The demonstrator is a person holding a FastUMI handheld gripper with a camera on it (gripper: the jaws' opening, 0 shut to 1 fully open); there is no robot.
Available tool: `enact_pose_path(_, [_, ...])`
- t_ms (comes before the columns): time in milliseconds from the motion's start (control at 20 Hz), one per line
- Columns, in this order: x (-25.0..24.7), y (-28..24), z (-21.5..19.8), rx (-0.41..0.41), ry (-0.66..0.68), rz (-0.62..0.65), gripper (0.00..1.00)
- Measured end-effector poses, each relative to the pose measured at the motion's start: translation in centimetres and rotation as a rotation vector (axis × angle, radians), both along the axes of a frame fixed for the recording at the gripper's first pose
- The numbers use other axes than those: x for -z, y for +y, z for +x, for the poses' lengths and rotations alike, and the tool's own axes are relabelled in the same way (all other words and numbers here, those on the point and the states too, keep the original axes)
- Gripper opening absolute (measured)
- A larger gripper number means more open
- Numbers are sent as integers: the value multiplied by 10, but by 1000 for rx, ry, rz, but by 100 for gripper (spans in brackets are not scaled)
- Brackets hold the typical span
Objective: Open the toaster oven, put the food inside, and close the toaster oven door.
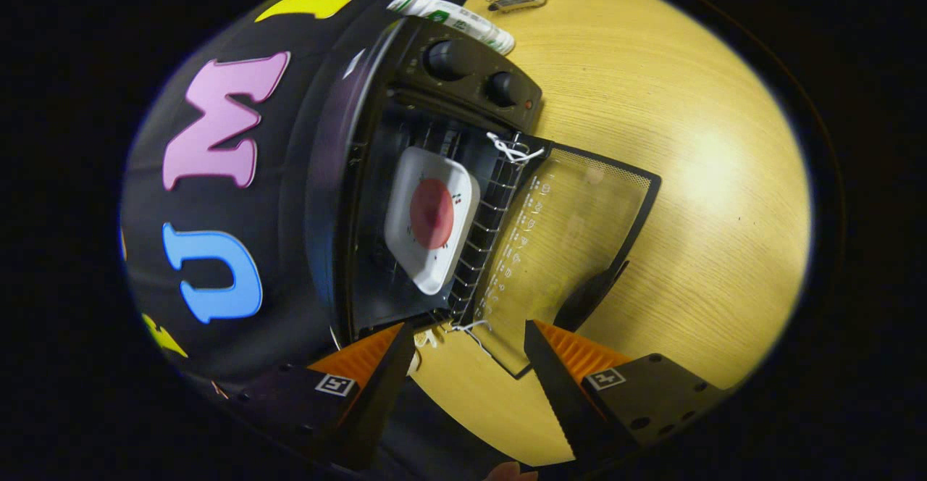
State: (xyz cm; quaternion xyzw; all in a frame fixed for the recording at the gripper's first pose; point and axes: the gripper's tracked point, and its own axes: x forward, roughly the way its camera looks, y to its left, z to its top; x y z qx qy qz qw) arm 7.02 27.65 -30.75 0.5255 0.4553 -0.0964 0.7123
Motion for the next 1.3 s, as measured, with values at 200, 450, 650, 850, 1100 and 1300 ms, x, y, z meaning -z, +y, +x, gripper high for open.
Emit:
enact_pose_path(200, [-1, 1, -48, -324, -21, -228, 99])
enact_pose_path(450, [49, -14, -93, -648, 1, -559, 99])
enact_pose_path(650, [90, -34, -87, -749, -11, -762, 99])
enact_pose_path(850, [105, -35, -67, -772, -68, -852, 99])
enact_pose_path(1100, [124, -39, -62, -776, -5, -865, 99])
enact_pose_path(1300, [127, -38, -51, -774, 1, -863, 99])
